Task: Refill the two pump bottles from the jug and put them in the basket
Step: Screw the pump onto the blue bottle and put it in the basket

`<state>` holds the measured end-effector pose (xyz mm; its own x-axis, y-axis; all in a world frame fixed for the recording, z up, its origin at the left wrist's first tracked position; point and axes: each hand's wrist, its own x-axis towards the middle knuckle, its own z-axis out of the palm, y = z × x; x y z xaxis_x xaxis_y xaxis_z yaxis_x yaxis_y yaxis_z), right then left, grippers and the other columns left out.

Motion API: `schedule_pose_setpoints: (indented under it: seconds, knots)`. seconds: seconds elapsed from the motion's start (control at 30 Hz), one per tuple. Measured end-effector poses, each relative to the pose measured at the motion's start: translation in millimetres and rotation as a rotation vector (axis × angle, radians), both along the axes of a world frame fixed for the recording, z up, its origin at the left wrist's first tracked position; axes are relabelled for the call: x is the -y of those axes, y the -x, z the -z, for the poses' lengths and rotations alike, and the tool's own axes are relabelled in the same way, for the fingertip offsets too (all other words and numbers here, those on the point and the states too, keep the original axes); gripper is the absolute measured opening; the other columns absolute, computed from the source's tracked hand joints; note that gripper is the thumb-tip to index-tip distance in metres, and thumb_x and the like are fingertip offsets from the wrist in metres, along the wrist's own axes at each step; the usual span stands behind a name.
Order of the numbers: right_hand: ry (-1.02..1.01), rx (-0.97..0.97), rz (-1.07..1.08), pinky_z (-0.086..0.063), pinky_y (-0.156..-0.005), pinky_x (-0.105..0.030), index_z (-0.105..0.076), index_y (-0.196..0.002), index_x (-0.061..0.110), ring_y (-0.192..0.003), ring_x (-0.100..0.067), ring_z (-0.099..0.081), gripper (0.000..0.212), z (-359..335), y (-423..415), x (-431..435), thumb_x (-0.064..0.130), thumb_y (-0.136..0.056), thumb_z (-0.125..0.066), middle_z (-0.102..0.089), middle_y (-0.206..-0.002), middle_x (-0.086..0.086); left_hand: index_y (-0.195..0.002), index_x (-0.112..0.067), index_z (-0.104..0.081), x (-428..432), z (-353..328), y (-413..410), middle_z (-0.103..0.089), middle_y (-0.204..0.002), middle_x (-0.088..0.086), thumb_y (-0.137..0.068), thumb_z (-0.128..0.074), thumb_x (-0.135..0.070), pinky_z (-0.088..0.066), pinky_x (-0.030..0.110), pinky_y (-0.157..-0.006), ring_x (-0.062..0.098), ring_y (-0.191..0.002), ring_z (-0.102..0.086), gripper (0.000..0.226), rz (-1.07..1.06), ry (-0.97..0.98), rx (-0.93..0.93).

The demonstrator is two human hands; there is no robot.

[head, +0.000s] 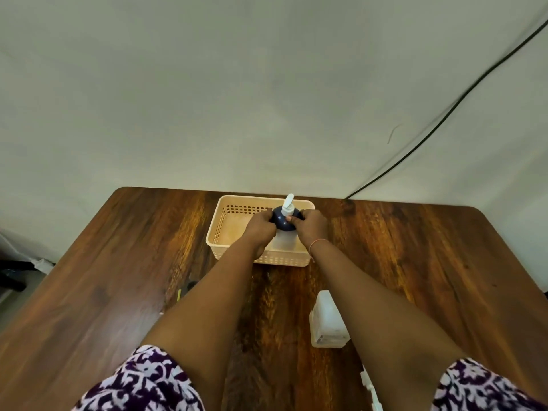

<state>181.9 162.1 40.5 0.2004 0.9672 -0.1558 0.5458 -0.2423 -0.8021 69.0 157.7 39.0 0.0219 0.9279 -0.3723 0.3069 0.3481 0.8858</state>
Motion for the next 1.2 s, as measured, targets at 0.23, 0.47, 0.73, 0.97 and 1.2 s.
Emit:
schedule_pose_setpoints:
  seconds: [0.23, 0.47, 0.73, 0.97, 1.2]
  knots:
    - [0.086, -0.008, -0.007, -0.045, -0.096, -0.037, -0.060, -0.116, -0.001, -0.113, -0.032, -0.056, 0.033, 19, 0, -12, 0.016, -0.088, -0.061, -0.061, -0.121, -0.019, -0.134, -0.006, -0.046, -9, 26, 0, -0.053, -0.133, 0.013, -0.078, -0.037, 0.018, -0.033, 0.035, -0.109, 0.027, -0.125, -0.045, 0.061, -0.004, 0.078, 0.049]
    - [0.099, -0.001, -0.018, -0.044, -0.095, -0.036, -0.059, -0.118, 0.000, -0.113, -0.032, -0.056, 0.035, 23, -2, -13, 0.019, -0.089, -0.060, -0.061, -0.123, -0.018, -0.135, -0.005, -0.043, -10, 31, -2, -0.050, -0.136, 0.015, -0.080, -0.036, 0.018, -0.033, 0.029, -0.099, 0.026, -0.125, -0.044, 0.060, -0.033, 0.079, 0.086]
    - [0.041, 0.040, 0.032, -0.045, -0.091, -0.035, -0.055, -0.120, 0.000, -0.114, -0.033, -0.055, 0.041, 11, 6, 2, 0.020, -0.086, -0.064, -0.059, -0.125, -0.019, -0.147, -0.013, -0.022, 7, 26, 6, -0.028, -0.154, 0.005, -0.084, -0.033, 0.014, -0.027, 0.038, -0.115, 0.026, -0.142, -0.025, 0.070, -0.088, 0.037, -0.005]
    - [-0.109, 0.027, -0.015, -0.043, -0.097, -0.036, -0.051, -0.128, 0.005, -0.118, -0.031, -0.054, 0.042, -4, 28, 47, 0.010, -0.088, -0.060, -0.059, -0.127, -0.014, -0.147, -0.018, -0.023, 39, 18, 14, -0.033, -0.152, 0.004, -0.085, -0.040, 0.012, -0.042, 0.027, -0.096, 0.027, -0.137, -0.036, 0.071, -0.071, -0.080, -0.177]
    - [-0.034, 0.111, -0.071, -0.040, -0.102, -0.036, -0.049, -0.131, 0.007, -0.122, -0.030, -0.051, 0.037, 20, 47, 111, 0.012, -0.094, -0.047, -0.055, -0.132, -0.014, -0.144, -0.016, -0.031, 102, 26, 12, -0.042, -0.146, 0.005, -0.096, -0.041, -0.005, -0.035, 0.023, -0.102, 0.019, -0.133, -0.039, 0.051, -0.069, -0.122, -0.090]
